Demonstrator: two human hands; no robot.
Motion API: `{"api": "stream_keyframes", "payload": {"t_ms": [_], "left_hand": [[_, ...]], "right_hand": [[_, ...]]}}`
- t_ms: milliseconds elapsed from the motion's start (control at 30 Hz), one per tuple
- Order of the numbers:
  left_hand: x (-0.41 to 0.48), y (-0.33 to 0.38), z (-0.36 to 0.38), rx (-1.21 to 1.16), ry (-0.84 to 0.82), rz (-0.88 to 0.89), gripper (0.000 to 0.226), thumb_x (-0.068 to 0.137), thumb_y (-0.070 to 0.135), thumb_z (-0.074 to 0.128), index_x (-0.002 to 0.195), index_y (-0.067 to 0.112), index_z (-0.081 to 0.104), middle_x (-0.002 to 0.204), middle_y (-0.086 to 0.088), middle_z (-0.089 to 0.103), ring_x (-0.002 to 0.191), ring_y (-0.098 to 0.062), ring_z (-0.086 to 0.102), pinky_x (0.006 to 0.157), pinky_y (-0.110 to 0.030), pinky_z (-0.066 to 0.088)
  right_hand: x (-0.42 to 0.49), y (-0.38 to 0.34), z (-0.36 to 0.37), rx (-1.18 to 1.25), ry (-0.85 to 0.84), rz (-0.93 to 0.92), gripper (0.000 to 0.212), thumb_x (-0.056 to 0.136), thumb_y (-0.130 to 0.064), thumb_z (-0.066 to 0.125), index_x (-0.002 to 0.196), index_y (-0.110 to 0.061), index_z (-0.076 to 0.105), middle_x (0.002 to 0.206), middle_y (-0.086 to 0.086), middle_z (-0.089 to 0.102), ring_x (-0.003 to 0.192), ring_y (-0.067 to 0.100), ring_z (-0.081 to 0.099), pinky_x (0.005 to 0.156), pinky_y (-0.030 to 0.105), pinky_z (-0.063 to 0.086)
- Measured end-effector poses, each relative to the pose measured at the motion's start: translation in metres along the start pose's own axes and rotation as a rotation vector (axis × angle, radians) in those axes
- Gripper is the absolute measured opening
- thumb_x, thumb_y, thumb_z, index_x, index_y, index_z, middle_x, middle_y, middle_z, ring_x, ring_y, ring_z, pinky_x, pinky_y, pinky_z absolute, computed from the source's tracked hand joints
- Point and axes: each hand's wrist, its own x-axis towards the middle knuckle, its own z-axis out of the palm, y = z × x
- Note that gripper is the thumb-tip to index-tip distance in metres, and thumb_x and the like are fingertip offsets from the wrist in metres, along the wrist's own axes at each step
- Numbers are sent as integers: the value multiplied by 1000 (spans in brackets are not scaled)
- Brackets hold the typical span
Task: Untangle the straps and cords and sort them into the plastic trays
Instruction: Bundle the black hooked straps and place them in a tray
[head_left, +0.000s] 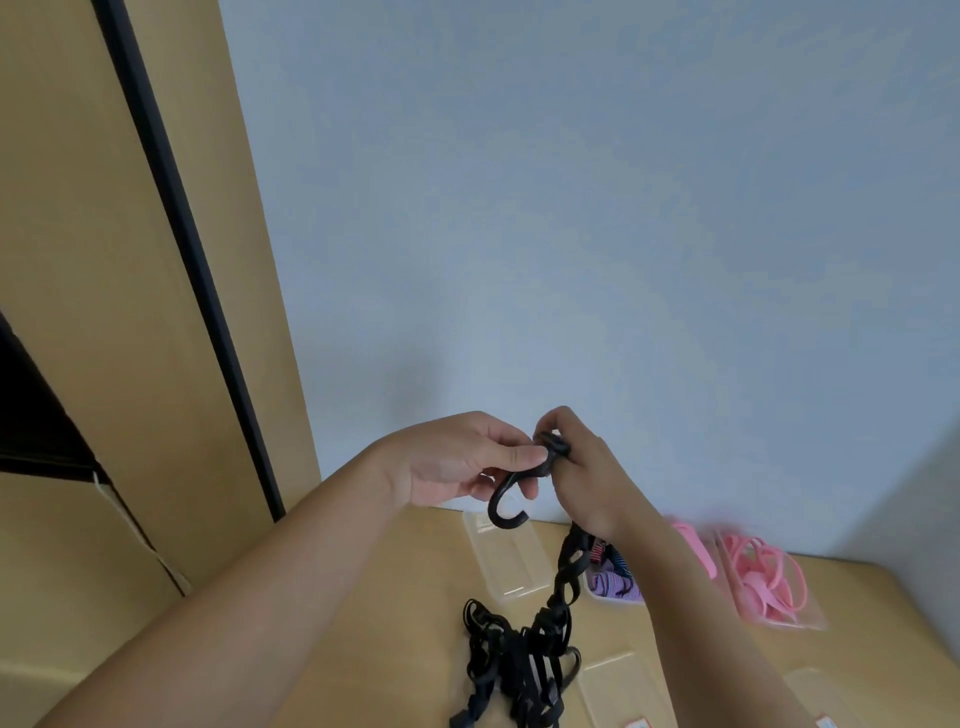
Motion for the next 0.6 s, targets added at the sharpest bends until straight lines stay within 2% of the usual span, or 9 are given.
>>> {"api": "stream_keyframes", "payload": {"t_ms": [67,167,233,300,367,433,467,533,600], "left_hand": [[3,2,0,-50,9,23,12,101,20,62,97,11,69,84,-3,69,69,-15,39,65,-28,27],[9,9,3,-201,58,54,8,100,16,63,100,9,68,87,-8,71,58,-12,38,59,-24,28],[15,14,7,-270,139,83,8,99,16,64,97,9,69,90,-10,74,56,-11,38,56,-21,31],[24,16,12,-298,234,117,10,99,16,64,95,9,70,93,-11,76,57,-12,40,55,-20,37],[31,16,16,-334,297,148,12,100,16,64,96,7,70,93,-11,77,57,-12,43,55,-20,42],[36,14,20,-353,338,173,14,100,17,64,99,4,69,94,-11,77,57,-14,45,56,-21,46],[38,14,22,-350,360,187,15,101,17,63,99,3,69,94,-12,77,56,-14,46,57,-23,47],[41,14,24,-336,413,222,17,101,16,63,99,0,68,94,-13,76,54,-16,48,56,-26,48],[43,16,25,-323,478,264,18,101,15,63,102,-2,69,96,-14,76,55,-15,50,56,-26,49]], "right_hand": [[3,2,0,71,21,0,20,95,-1,41,94,-20,47,74,-6,61,67,14,46,65,32,39],[1,4,8,217,35,-14,1,91,-13,46,90,-13,47,63,-18,49,61,4,39,61,20,36],[-2,3,15,255,68,-42,12,94,-20,43,91,-10,48,65,-18,44,61,4,35,57,15,33],[-6,1,20,311,96,-13,20,105,-17,41,86,-12,45,60,-15,38,54,6,30,50,16,29],[-8,-4,18,369,98,67,26,107,-15,39,81,-11,42,57,-7,33,49,10,26,47,23,26],[-10,-7,13,376,94,129,31,107,-15,39,76,-10,44,54,-4,37,45,13,32,47,29,34],[-10,-7,10,368,83,156,32,106,-14,40,75,-10,46,53,-5,40,45,14,37,49,32,42],[-11,-6,4,365,39,191,28,104,-14,44,78,-7,54,52,-3,47,47,16,45,64,39,55],[-14,-7,-2,298,-2,197,28,103,-21,49,83,-5,61,54,3,58,54,17,55,75,42,54]]}}
